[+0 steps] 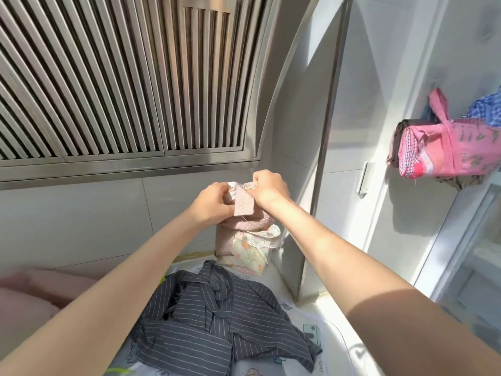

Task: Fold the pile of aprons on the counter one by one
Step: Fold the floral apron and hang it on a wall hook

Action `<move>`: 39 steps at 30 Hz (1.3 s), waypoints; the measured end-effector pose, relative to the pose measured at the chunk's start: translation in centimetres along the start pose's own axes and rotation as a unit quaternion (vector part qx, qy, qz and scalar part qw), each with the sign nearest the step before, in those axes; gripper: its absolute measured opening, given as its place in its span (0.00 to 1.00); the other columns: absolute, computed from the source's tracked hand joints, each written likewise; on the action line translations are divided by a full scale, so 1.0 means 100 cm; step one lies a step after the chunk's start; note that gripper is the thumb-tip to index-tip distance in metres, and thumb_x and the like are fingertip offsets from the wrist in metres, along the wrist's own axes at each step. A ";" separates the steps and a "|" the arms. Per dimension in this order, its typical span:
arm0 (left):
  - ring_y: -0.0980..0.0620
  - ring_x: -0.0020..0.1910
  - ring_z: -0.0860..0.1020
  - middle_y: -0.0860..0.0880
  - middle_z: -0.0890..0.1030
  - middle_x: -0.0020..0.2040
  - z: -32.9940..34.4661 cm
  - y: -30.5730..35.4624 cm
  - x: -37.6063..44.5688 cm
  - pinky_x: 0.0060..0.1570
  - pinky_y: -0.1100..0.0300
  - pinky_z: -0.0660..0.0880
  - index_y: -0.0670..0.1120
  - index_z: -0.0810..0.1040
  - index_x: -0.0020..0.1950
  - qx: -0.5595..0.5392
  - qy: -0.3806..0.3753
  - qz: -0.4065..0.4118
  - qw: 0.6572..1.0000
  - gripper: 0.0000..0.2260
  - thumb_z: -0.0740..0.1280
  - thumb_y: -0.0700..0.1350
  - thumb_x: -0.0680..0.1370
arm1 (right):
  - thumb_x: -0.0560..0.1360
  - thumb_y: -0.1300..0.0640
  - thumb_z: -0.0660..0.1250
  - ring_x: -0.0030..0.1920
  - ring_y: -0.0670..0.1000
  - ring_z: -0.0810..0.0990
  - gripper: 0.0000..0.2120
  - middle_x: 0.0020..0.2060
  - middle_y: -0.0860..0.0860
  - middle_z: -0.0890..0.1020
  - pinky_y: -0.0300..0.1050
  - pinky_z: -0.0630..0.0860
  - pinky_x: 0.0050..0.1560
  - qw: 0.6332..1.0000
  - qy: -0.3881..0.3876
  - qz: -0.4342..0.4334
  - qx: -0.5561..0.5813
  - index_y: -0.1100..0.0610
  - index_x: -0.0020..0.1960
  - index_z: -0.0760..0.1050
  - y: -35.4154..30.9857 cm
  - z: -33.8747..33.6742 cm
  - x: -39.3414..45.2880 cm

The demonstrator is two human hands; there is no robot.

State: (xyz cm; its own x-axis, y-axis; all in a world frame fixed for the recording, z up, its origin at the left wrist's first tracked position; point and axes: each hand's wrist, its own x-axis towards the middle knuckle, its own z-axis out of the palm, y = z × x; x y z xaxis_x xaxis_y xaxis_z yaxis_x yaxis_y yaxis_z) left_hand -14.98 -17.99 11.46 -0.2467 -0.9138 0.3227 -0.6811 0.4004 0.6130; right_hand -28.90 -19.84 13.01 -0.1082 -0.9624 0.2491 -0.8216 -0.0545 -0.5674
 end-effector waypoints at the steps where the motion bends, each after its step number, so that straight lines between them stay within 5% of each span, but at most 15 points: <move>1: 0.45 0.39 0.72 0.43 0.74 0.41 -0.001 0.000 0.001 0.34 0.57 0.65 0.36 0.74 0.43 0.028 0.012 0.024 0.999 0.16 0.68 0.48 0.66 | 0.75 0.57 0.65 0.43 0.55 0.71 0.18 0.42 0.54 0.72 0.42 0.65 0.41 1.000 0.011 -0.006 -0.003 0.54 0.31 0.60 -0.002 -0.001 -0.001; 4: 0.44 0.39 0.74 0.46 0.74 0.38 -0.010 -0.007 -0.004 0.37 0.55 0.66 0.38 0.74 0.41 0.138 0.026 0.100 0.985 0.14 0.63 0.50 0.69 | 0.71 0.55 0.71 0.35 0.53 0.68 0.21 0.33 0.50 0.70 0.42 0.62 0.31 0.997 0.004 0.006 0.079 0.55 0.30 0.60 0.004 -0.010 0.002; 6: 0.49 0.32 0.71 0.49 0.73 0.31 -0.020 -0.017 -0.009 0.34 0.57 0.63 0.43 0.73 0.35 0.112 0.046 0.100 0.988 0.17 0.59 0.57 0.70 | 0.68 0.55 0.75 0.31 0.49 0.64 0.23 0.29 0.48 0.66 0.42 0.58 0.28 0.982 0.001 0.007 0.189 0.54 0.29 0.60 0.009 -0.016 0.003; 8: 0.52 0.32 0.71 0.49 0.76 0.31 -0.026 -0.026 -0.013 0.34 0.58 0.65 0.47 0.74 0.33 0.030 0.048 0.089 0.994 0.19 0.59 0.61 0.73 | 0.67 0.55 0.76 0.34 0.49 0.66 0.23 0.29 0.49 0.67 0.42 0.58 0.31 0.960 -0.012 -0.009 0.278 0.53 0.29 0.61 0.011 -0.020 0.004; 12: 0.53 0.42 0.74 0.50 0.80 0.44 -0.022 -0.020 -0.016 0.44 0.63 0.68 0.43 0.79 0.45 -0.158 0.039 0.001 0.987 0.22 0.53 0.56 0.82 | 0.69 0.61 0.74 0.38 0.52 0.74 0.20 0.33 0.53 0.76 0.44 0.69 0.37 0.894 -0.059 -0.022 0.445 0.55 0.30 0.63 0.009 -0.028 -0.001; 15: 0.55 0.40 0.80 0.53 0.84 0.39 -0.006 -0.002 -0.018 0.40 0.62 0.75 0.49 0.77 0.48 -0.423 -0.021 -0.084 0.902 0.19 0.48 0.54 0.83 | 0.71 0.62 0.73 0.36 0.51 0.76 0.20 0.33 0.52 0.77 0.45 0.71 0.38 0.854 -0.058 -0.034 0.516 0.55 0.31 0.63 0.006 -0.033 -0.001; 17: 0.56 0.37 0.82 0.52 0.85 0.41 0.002 -0.004 -0.016 0.36 0.63 0.76 0.50 0.76 0.50 -0.462 -0.051 -0.110 0.878 0.18 0.48 0.54 0.83 | 0.70 0.59 0.74 0.35 0.51 0.76 0.20 0.31 0.50 0.78 0.45 0.70 0.37 0.880 -0.029 -0.054 0.471 0.54 0.31 0.63 0.006 -0.036 0.001; 21: 0.50 0.47 0.82 0.50 0.85 0.47 -0.009 -0.012 -0.010 0.47 0.55 0.74 0.49 0.77 0.55 -0.412 -0.127 -0.144 0.891 0.25 0.46 0.62 0.80 | 0.69 0.52 0.75 0.33 0.48 0.68 0.22 0.27 0.48 0.69 0.42 0.62 0.36 0.941 0.079 -0.065 0.321 0.53 0.29 0.62 0.019 -0.036 -0.001; 24: 0.45 0.55 0.80 0.45 0.82 0.55 -0.015 -0.011 -0.008 0.58 0.49 0.74 0.45 0.78 0.58 -0.371 -0.192 -0.129 0.899 0.35 0.61 0.73 0.67 | 0.69 0.50 0.73 0.32 0.48 0.64 0.23 0.27 0.48 0.66 0.40 0.59 0.29 0.965 0.125 -0.070 0.217 0.54 0.29 0.60 0.019 -0.043 -0.002; 26: 0.46 0.53 0.81 0.45 0.83 0.54 -0.009 -0.004 -0.009 0.57 0.50 0.75 0.45 0.77 0.58 -0.357 -0.181 -0.107 0.910 0.36 0.75 0.66 0.57 | 0.69 0.49 0.73 0.31 0.48 0.63 0.23 0.27 0.48 0.66 0.38 0.58 0.26 0.977 0.114 -0.086 0.160 0.54 0.30 0.60 0.012 -0.046 -0.003; 30: 0.48 0.47 0.83 0.45 0.84 0.51 0.000 -0.002 -0.005 0.43 0.57 0.81 0.43 0.75 0.61 -0.451 -0.117 -0.113 0.878 0.25 0.74 0.45 0.66 | 0.74 0.46 0.68 0.38 0.45 0.72 0.14 0.38 0.48 0.75 0.37 0.68 0.38 0.974 0.078 -0.100 0.189 0.55 0.40 0.69 -0.001 -0.053 -0.003; 34: 0.52 0.42 0.84 0.49 0.85 0.45 -0.008 -0.012 -0.004 0.40 0.58 0.79 0.46 0.77 0.55 -0.527 -0.082 -0.145 0.834 0.16 0.64 0.54 0.73 | 0.77 0.54 0.65 0.50 0.53 0.78 0.05 0.46 0.48 0.74 0.54 0.75 0.58 0.943 0.088 -0.153 0.284 0.51 0.42 0.73 0.005 -0.069 -0.001; 36: 0.52 0.46 0.83 0.48 0.85 0.49 -0.010 -0.014 -0.004 0.42 0.57 0.80 0.46 0.76 0.58 -0.557 -0.067 -0.158 0.812 0.17 0.58 0.55 0.79 | 0.76 0.60 0.67 0.47 0.52 0.80 0.00 0.44 0.49 0.78 0.51 0.78 0.56 0.942 -0.002 -0.189 0.278 0.56 0.46 0.77 0.010 -0.068 -0.007; 39: 0.48 0.55 0.80 0.44 0.81 0.59 -0.010 -0.010 0.000 0.48 0.56 0.80 0.43 0.74 0.65 -0.562 -0.057 -0.169 0.807 0.21 0.57 0.56 0.80 | 0.73 0.63 0.69 0.37 0.40 0.79 0.13 0.47 0.45 0.78 0.40 0.76 0.45 0.938 -0.082 -0.222 0.253 0.53 0.56 0.74 0.008 -0.063 -0.020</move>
State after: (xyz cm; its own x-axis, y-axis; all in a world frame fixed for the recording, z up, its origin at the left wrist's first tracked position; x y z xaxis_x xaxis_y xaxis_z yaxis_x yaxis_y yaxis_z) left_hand -13.66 -18.27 11.54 -0.2822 -0.9589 -0.0297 0.3182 -0.1227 0.9400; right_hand -32.86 -16.24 16.98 0.3035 -0.8408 0.4484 -0.3898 -0.5389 -0.7467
